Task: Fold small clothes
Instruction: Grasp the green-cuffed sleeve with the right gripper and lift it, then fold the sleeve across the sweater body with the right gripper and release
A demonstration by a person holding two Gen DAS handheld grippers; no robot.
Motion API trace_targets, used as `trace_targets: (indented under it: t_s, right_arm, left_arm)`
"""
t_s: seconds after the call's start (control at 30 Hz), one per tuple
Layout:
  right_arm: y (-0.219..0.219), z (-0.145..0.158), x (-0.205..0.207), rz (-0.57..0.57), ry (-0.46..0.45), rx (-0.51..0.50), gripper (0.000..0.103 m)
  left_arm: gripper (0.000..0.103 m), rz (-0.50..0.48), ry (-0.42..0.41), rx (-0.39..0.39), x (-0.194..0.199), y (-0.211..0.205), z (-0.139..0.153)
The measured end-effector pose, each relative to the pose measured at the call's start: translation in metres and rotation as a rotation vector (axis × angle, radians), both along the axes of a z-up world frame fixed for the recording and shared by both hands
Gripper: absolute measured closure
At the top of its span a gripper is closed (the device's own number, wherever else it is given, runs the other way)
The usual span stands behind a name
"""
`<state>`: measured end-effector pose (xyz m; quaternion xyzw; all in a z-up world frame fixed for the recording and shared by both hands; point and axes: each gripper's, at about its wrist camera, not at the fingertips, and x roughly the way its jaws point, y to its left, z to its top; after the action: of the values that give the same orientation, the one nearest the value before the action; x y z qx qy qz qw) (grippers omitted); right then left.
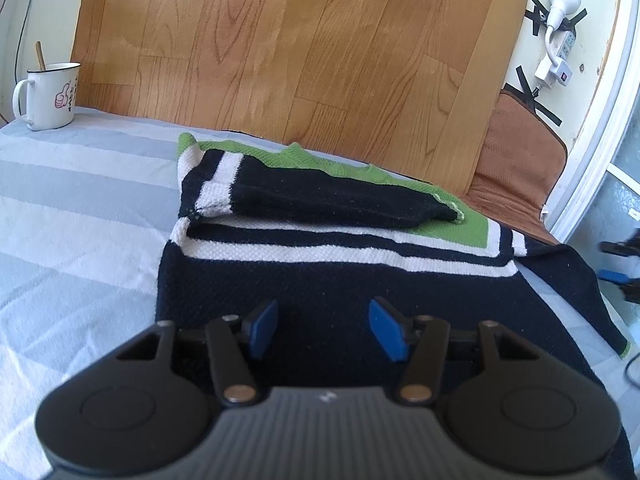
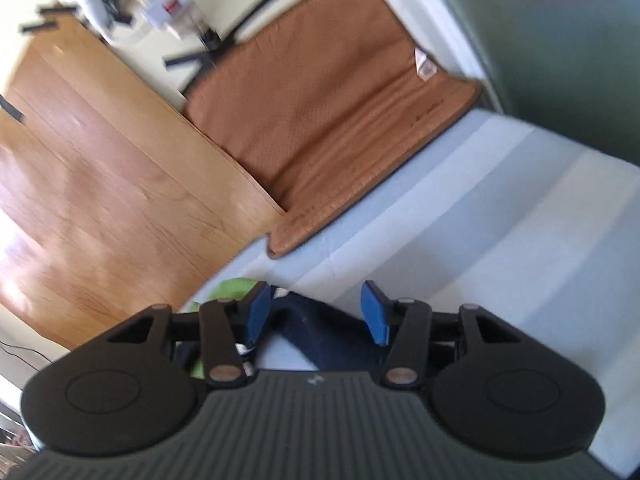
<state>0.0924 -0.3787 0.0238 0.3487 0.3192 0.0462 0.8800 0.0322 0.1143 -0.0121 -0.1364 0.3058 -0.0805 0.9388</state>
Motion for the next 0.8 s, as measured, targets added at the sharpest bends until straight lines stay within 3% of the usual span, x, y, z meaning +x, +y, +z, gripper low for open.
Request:
trace_targets:
  t_s: [0.03,0.1,0.2,0.3,0.43,0.5,0.57,0.7,0.77,0.8]
  right_arm:
    - [0.003,-0.008,0.003,0.033,0.027,0.01,0.051]
    - [0.02,-0.016,-0.002,0.143,0.076,0.029,0.065]
    - [0.061,-0.013,-0.037,0.354,0.063,-0.046,0.065]
    - [0.071,-0.021,-0.074,0.399,0.109,-0.047,0.065]
    - [0.036,-0.03,-0.119,0.213,0.098,0.143,0.062]
    - [0.018,-0.04,-0.135,0.056,0.098,0.244,0.047]
    - [0.007,-0.047,-0.143,-0.095,0.098,0.303,0.041]
    - [0.002,-0.061,-0.14,-0.382,0.078,0.473,0.044]
    - [0.006,-0.058,-0.129,-0.453,0.056,0.438,0.048]
    - [0.006,-0.055,-0.121,-0.464,0.044,0.388,0.059]
  left_arm:
    - [0.051,0.0,0.0,0.0,0.0,0.0,0.0]
    - [0.051,0.0,-0.001,0.0,-0.001,-0.001,0.0]
    - [0.049,-0.004,-0.001,-0.008,-0.001,0.0,0.0]
    - [0.047,-0.009,-0.001,-0.021,-0.001,0.001,0.0]
    - [0.046,-0.014,-0.001,-0.027,-0.001,0.001,0.0]
    - [0.046,-0.016,-0.001,-0.028,-0.001,0.001,0.0]
    - [0.046,-0.018,-0.001,-0.029,-0.001,0.002,0.0]
    - [0.046,-0.021,-0.002,-0.031,-0.001,0.002,0.0]
    - [0.046,-0.02,-0.002,-0.032,-0.002,0.002,0.0]
    - [0.046,-0.02,-0.002,-0.033,-0.002,0.002,0.0]
